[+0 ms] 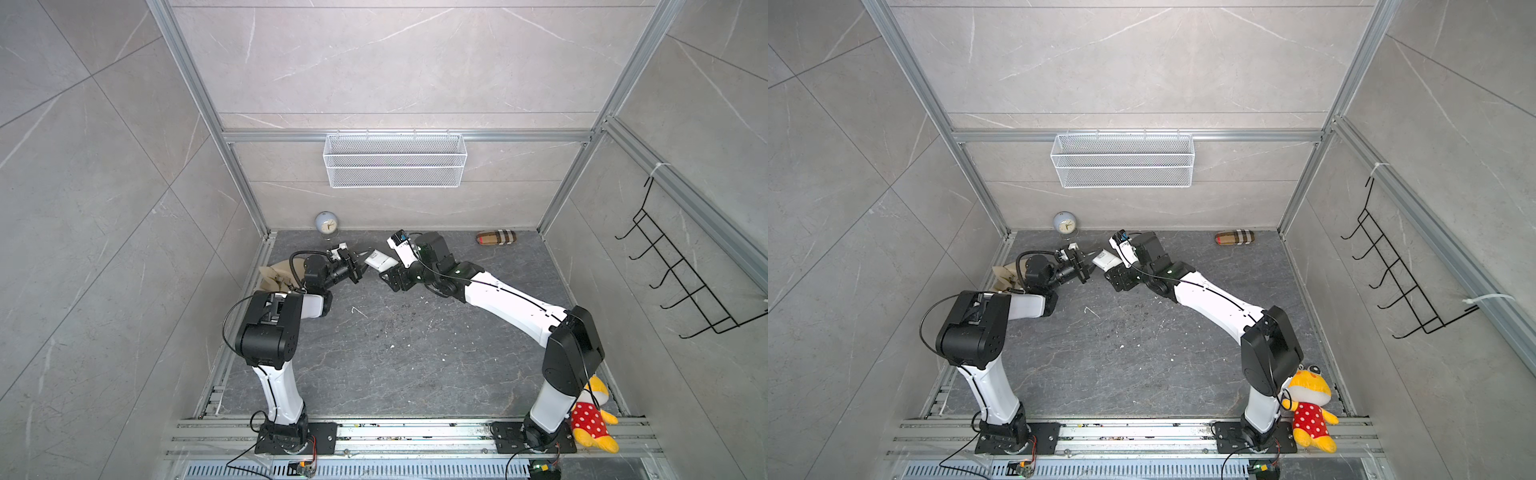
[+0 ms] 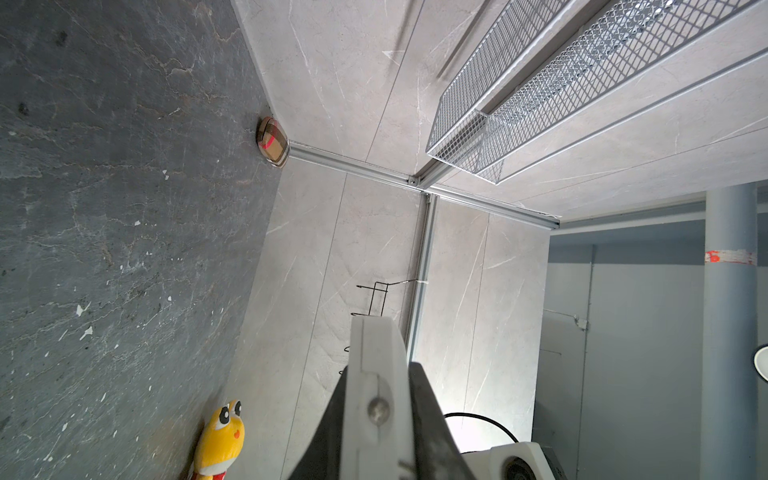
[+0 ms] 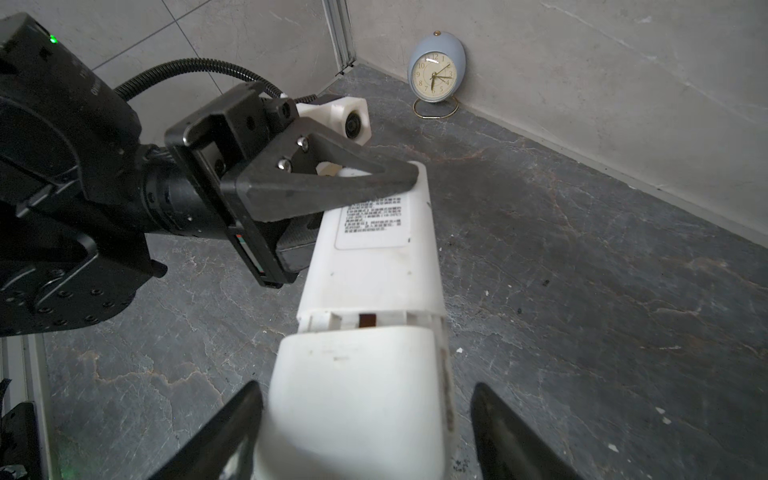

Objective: Load the batteries into the remote control

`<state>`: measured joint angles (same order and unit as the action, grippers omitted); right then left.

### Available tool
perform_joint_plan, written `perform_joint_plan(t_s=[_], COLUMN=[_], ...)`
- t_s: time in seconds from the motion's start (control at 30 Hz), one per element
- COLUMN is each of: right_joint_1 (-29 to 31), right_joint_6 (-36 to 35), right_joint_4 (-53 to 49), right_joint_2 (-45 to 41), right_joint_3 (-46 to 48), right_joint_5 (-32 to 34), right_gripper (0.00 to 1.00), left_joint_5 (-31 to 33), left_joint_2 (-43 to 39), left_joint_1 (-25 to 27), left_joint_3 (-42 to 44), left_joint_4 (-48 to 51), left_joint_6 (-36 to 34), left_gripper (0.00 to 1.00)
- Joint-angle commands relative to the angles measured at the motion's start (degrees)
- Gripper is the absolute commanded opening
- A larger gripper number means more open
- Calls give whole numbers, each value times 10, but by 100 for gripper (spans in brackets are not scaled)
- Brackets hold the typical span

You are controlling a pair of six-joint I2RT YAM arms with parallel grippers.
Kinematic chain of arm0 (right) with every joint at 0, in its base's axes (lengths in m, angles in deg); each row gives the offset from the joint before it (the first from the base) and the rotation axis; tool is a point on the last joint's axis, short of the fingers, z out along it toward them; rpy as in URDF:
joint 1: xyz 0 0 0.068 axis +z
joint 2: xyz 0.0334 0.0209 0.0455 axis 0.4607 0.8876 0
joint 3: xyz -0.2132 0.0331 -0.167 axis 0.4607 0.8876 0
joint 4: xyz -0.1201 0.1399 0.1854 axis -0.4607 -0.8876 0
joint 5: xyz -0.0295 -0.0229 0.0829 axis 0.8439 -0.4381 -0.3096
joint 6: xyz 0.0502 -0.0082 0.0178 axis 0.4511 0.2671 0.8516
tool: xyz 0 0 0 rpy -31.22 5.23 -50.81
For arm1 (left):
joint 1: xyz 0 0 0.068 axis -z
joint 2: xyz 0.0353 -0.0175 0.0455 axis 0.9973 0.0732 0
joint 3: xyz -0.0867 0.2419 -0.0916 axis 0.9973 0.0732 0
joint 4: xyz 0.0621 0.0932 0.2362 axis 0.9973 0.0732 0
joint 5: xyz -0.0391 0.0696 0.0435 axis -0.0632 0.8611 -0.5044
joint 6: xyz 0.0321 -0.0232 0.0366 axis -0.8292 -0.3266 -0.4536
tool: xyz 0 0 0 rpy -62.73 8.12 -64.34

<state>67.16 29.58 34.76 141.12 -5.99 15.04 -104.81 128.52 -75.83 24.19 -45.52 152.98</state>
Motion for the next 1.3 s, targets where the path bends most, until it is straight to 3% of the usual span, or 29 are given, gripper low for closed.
perform_joint_plan(t_s=[0.0, 0.13, 0.47, 0.73, 1.03, 1.27], right_joint_1=[2, 1, -15, -61, -69, -58], right_joint_6=[-5, -2, 40, 197, 503, 530], right_joint_4=[-9, -11, -11, 65, 276, 288], right_joint_2=[-27, -33, -55, -106, -98, -82], right_joint_3=[0, 0, 5, 78, 209, 224], right_joint_5=[1, 2, -7, -83, -117, -99], right_gripper=[84, 99, 99, 99, 99, 99], left_joint_5=[3, 5, 11, 24, 59, 67], left_joint_2=[-11, -13, -23, -39, -67, -66], left_joint_1=[-2, -2, -3, -2, -1, 0], left_joint_3=[-9, -8, -3, 9, 23, 28], left_joint_4=[-33, -27, -12, 35, 85, 80], left_joint_6=[1, -3, -19, -62, -97, -92], left_gripper=[0, 0, 0, 0, 0, 0])
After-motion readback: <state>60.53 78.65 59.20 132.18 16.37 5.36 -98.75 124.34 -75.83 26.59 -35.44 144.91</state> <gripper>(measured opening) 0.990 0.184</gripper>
